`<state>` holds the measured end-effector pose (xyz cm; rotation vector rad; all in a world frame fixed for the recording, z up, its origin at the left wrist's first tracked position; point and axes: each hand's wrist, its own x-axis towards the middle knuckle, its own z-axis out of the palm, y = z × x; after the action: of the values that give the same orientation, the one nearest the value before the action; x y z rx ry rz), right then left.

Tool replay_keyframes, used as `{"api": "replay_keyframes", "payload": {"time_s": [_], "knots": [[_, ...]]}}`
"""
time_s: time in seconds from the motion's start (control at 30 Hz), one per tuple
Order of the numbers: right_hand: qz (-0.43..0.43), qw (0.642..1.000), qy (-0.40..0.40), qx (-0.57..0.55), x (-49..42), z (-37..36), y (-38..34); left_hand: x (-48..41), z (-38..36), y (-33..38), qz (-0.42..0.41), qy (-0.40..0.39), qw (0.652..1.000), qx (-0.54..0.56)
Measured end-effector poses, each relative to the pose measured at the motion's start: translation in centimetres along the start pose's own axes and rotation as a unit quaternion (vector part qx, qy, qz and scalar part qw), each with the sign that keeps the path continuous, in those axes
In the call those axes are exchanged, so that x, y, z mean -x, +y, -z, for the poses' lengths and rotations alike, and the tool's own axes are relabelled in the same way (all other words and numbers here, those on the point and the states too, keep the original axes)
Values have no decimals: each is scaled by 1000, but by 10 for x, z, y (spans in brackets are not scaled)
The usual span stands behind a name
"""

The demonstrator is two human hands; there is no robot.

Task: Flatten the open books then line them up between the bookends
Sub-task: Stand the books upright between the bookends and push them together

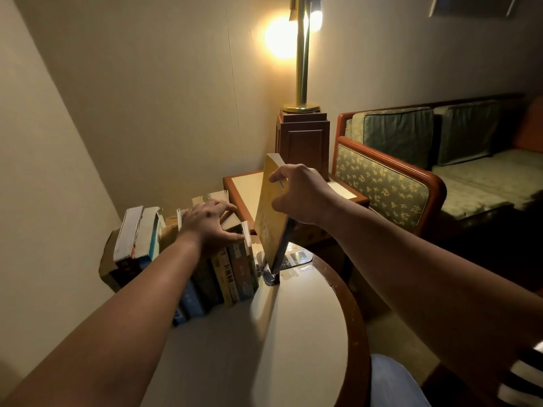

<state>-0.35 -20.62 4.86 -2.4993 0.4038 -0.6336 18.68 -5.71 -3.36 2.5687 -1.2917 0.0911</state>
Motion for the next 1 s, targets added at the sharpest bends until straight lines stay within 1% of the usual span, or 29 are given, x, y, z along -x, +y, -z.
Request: {"api": "replay_keyframes", "payload": {"time_s": [0.13,0.3,0.47,0.7,0.9,1.0], "knots": [[-17,1000,-1,1,-16,-22,0,2,2,2,0,-1,1000,-2],[-37,999,-32,-14,-25,-51,8,1,2,0,0,-2,1000,-4],[-82,992,-85,-53,-30,-86,17,2,2,1,-3,3,1000,-14],[-118,976,-138,-117,-33,-120,28,2,0,2,-2,6,1000,-12],[-128,953,-128,-243,-29,-132,38,1,-1,1,-9,12,1000,-13],[-131,947,-106,-274,-14,-137,38,1,-2,0,-10,16,1000,-7]]}}
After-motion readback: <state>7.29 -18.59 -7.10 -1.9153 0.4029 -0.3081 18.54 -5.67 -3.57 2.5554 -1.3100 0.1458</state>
